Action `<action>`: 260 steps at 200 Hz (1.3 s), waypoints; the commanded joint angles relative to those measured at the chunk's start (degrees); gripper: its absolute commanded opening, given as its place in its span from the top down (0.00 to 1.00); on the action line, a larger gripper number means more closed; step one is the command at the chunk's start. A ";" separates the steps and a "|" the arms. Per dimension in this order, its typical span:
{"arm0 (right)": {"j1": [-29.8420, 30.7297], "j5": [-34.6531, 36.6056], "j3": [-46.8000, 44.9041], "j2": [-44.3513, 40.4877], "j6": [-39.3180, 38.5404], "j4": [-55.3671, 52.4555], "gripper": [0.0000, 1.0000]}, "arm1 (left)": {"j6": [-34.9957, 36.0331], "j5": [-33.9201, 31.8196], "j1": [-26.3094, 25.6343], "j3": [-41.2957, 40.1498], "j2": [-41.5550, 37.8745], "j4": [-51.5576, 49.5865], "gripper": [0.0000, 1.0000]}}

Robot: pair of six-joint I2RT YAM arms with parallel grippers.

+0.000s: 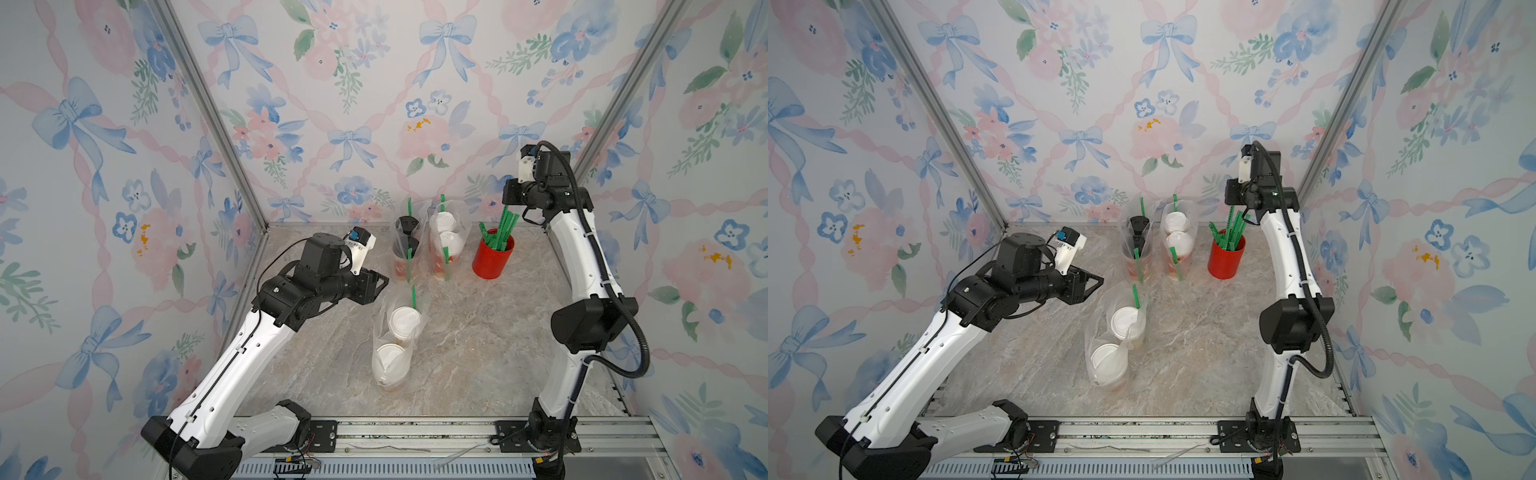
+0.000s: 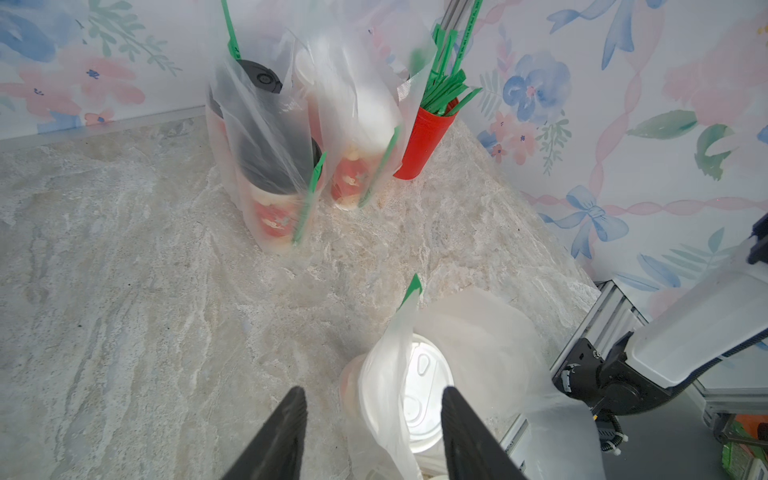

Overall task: Pack milk tea into plastic carrier bags
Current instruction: Pick up the straw from the container, then place the straw in the plastic carrier bag.

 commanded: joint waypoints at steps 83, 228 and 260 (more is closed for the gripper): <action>8.87 2.11 -12.15 -20.68 -0.35 2.56 0.92 | -4.61 3.18 0.39 -2.40 -5.33 -3.21 0.46; 33.64 -28.25 -20.09 -36.76 3.73 0.70 0.92 | -9.18 7.97 -3.58 -6.54 -12.99 -8.69 0.39; 38.96 -27.52 -20.42 -36.76 3.92 1.30 0.92 | -10.45 4.42 -10.18 -6.70 -13.46 -11.22 0.36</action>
